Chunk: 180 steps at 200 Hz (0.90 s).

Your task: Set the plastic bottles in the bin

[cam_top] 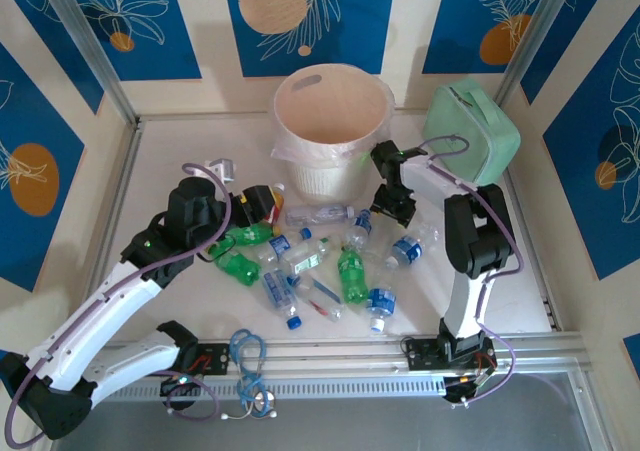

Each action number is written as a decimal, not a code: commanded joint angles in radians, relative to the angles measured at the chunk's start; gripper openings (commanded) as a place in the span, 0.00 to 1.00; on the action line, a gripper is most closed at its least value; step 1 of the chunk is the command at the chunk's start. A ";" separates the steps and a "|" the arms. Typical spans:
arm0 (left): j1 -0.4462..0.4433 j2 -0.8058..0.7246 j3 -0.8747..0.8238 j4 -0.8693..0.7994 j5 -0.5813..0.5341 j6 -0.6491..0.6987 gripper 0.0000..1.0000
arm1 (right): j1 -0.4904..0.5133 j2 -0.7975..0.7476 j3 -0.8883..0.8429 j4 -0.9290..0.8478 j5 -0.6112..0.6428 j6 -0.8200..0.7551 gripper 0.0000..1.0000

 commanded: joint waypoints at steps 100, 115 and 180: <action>-0.052 0.139 0.139 0.238 0.295 0.091 0.97 | 0.028 -0.788 -0.135 -0.023 -0.077 0.008 0.53; -0.105 0.199 0.164 0.295 0.346 0.103 1.00 | 0.031 -0.849 -0.143 0.026 -0.157 0.035 0.53; -0.327 0.396 0.309 0.247 0.349 0.285 1.00 | 0.173 -0.862 -0.047 0.186 -0.251 0.087 0.53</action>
